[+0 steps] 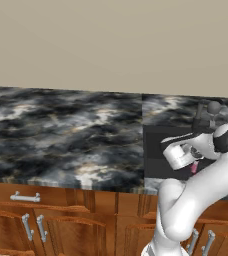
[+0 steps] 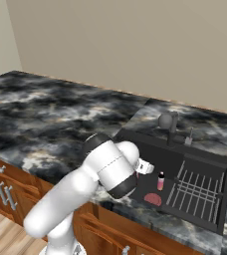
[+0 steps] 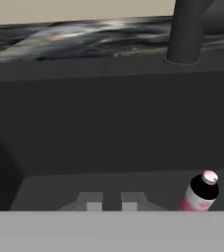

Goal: Place the large bottle from the dining counter next to the other large bottle outside the sink, and place the small bottle from the dining counter next to the other small bottle inside the sink.

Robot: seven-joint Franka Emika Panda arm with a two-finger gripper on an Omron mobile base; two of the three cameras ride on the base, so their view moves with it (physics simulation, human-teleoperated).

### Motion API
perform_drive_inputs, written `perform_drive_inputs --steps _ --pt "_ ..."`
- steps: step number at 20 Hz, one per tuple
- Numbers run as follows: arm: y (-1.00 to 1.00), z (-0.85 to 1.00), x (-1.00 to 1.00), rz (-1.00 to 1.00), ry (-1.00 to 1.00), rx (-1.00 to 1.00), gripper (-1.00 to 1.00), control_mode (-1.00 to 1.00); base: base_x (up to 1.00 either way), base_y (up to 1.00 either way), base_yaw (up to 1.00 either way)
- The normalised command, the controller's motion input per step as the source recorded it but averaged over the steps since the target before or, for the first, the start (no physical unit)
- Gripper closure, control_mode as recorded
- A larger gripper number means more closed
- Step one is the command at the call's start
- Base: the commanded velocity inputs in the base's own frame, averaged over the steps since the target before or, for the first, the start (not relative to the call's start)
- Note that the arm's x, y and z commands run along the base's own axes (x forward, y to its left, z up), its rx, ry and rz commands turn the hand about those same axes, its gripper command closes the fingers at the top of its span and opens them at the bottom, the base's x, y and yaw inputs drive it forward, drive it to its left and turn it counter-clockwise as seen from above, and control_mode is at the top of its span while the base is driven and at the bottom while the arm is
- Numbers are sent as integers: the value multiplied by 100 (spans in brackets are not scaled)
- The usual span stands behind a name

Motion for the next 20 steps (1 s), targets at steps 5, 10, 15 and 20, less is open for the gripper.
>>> perform_drive_inputs --steps 5,10,15,20 --pt "0 -26 8 0 -9 0 100 -100 0 0 0" --pt "-2 -31 9 0 -9 0 100 -100 0 0 0" --pt "0 -47 2 0 -7 0 100 -100 0 0 0" --pt "16 -43 5 0 -1 -7 100 -100 0 0 0"
